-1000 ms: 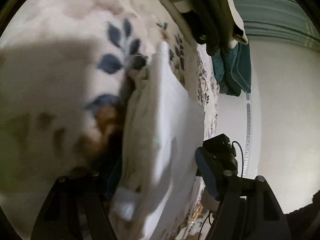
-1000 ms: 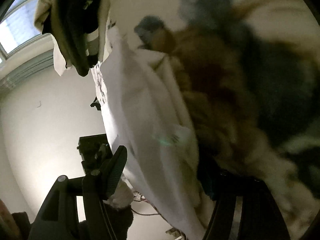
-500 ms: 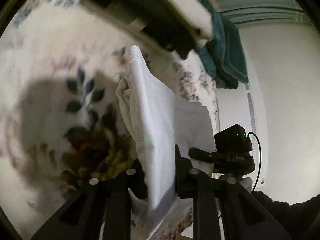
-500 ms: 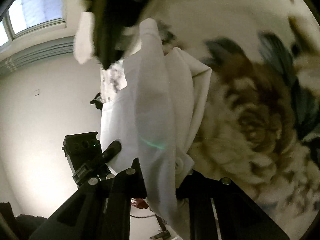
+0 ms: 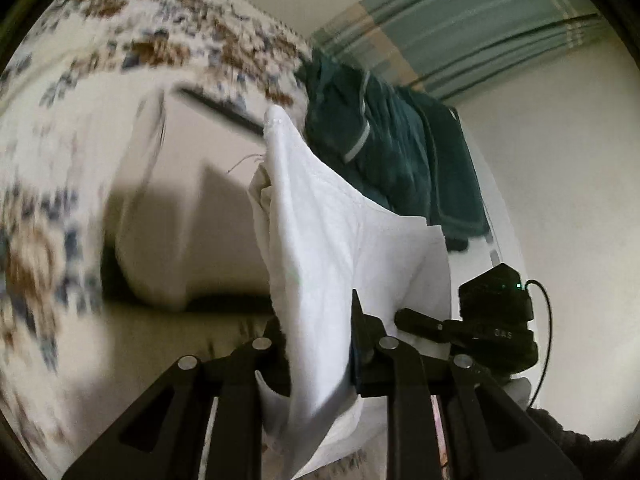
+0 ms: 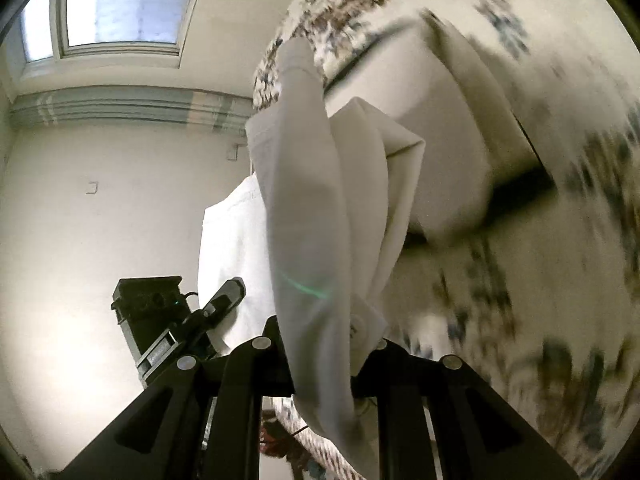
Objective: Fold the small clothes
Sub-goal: 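Carry the folded shirt with both tools onto the dark garment and release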
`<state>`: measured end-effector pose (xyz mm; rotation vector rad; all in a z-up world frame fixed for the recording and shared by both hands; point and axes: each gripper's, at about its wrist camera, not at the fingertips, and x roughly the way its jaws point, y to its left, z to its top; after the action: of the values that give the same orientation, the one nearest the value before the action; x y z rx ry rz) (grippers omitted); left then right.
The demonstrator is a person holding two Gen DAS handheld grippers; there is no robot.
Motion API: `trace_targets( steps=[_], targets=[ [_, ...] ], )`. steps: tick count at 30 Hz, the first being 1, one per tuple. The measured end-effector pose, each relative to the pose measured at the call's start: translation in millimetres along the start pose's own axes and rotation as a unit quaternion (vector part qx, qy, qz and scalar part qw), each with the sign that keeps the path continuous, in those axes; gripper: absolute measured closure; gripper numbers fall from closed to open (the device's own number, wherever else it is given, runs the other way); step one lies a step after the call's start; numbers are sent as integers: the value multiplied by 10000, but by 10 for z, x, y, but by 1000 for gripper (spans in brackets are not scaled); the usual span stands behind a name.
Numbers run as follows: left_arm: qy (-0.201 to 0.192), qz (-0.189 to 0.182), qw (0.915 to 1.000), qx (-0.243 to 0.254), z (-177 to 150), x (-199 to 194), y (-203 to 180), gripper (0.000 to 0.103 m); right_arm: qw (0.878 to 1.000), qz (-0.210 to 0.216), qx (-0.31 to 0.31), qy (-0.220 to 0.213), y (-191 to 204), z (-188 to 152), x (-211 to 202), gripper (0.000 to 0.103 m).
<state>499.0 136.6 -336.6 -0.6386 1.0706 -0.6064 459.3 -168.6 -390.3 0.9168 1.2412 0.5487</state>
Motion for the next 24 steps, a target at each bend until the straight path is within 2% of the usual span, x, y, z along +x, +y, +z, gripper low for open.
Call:
trace_targets(
  steps=[3, 6, 8, 10, 11, 12, 13, 14, 15, 16, 17, 18, 19, 20, 21, 22, 24],
  targets=[
    [-87, 197, 9998, -19, 407, 167, 151, 83, 9997, -208, -129, -19, 162, 544, 228, 88],
    [36, 565, 9984, -57, 611, 390, 358, 81, 9988, -456, -169, 18, 196, 934, 411, 88],
    [219, 983, 9949, -15, 717, 612, 455, 79, 9974, -694, -206, 51, 179, 1115, 526, 87],
    [286, 1491, 9881, 253, 741, 736, 453, 76, 9947, -992, -237, 104, 145, 1217, 590, 85],
    [261, 1683, 9848, 354, 732, 760, 435, 71, 9933, -1122, -236, 140, 138, 1250, 623, 84],
    [219, 1906, 9805, 421, 731, 771, 414, 60, 9909, -1321, -229, 157, 124, 1273, 636, 83],
    [138, 2206, 9741, 476, 737, 766, 399, 53, 9875, -1546, -248, 176, 113, 1297, 614, 74],
    [85, 2316, 9715, 502, 732, 750, 388, 50, 9846, -1720, -264, 152, 122, 1308, 590, 56],
    [9, 2356, 9704, 526, 722, 728, 381, 45, 9809, -1918, -322, 77, 146, 1310, 555, 45],
    [-168, 2486, 9667, 588, 688, 665, 344, 37, 9745, -2203, -434, -34, 186, 1284, 504, 35],
    [-246, 2655, 9616, 651, 660, 632, 310, 29, 9686, -2419, -565, -116, 216, 1237, 462, 35],
    [-287, 2831, 9561, 706, 632, 611, 285, 8, 9593, -2722, -724, -185, 285, 1168, 445, 32],
    [-312, 2988, 9507, 768, 591, 591, 254, 1, 9421, -3214, -911, -293, 355, 1081, 393, 20],
    [-307, 3085, 9474, 797, 566, 582, 234, 1, 9246, -3635, -1074, -386, 417, 1004, 358, 6],
    [-301, 3191, 9436, 825, 507, 555, 200, 1, 9043, -4047, -1263, -498, 467, 914, 341, 0],
    [-310, 3254, 9413, 840, 486, 549, 180, 1, 8818, -4454, -1434, -599, 508, 791, 318, 0],
    [-330, 3432, 9342, 914, 372, 504, 97, 1, 8588, -4841, -1532, -684, 534, 559, 254, 0]
  ],
)
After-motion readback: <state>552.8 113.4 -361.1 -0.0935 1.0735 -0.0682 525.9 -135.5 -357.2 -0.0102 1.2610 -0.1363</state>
